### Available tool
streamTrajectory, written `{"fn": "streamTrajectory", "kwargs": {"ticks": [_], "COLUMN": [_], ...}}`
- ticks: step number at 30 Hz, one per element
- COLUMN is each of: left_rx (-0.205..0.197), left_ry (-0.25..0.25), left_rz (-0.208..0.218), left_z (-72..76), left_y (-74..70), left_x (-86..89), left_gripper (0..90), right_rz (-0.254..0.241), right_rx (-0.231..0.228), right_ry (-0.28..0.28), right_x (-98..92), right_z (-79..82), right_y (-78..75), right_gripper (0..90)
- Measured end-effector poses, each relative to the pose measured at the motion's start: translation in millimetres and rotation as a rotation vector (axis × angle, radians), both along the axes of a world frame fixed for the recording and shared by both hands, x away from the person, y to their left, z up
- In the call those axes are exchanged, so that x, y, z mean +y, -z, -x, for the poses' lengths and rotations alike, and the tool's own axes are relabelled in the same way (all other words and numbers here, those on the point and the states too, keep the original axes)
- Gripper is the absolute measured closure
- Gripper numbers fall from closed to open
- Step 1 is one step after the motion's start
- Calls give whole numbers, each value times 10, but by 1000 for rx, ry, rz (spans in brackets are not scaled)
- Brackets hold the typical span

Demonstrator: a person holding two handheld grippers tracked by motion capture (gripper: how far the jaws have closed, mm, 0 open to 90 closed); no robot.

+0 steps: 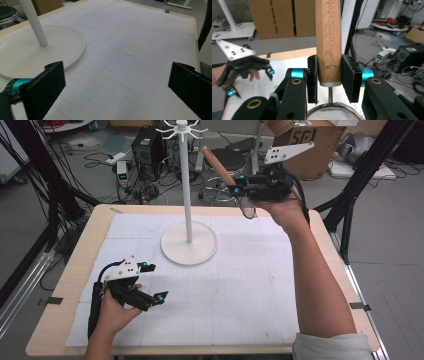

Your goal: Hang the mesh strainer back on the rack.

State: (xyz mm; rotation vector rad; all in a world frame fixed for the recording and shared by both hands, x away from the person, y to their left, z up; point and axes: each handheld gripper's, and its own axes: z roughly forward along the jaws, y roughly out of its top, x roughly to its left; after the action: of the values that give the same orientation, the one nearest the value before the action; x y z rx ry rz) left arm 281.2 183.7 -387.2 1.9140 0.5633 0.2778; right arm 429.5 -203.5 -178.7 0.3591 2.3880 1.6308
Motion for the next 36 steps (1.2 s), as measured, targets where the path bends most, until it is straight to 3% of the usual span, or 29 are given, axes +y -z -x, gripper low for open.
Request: {"fn": "streamTrajectory", "kwargs": {"ticks": [13, 30, 32, 33, 36], "left_rx": [-2, -1, -4, -2, -2], "left_ry": [-10, -10, -6, -10, -11], "left_rz": [4, 8, 5, 7, 9], "left_z": [-6, -1, -3, 1, 3], "left_y": [4, 1, 0, 0, -1], "left_x": [37, 44, 45, 44, 46], "left_gripper": [17, 17, 17, 17, 17], "right_rz": [16, 31, 42, 43, 44], "right_rx": [-14, -5, 12, -4, 20], "right_ry": [54, 85, 91, 87, 95], "right_x": [66, 125, 136, 144, 166], "right_z": [-129, -212, -215, -234, -237], "right_y": [-214, -182, -171, -163, -146], "right_gripper": [689, 689, 689, 689, 689]}}
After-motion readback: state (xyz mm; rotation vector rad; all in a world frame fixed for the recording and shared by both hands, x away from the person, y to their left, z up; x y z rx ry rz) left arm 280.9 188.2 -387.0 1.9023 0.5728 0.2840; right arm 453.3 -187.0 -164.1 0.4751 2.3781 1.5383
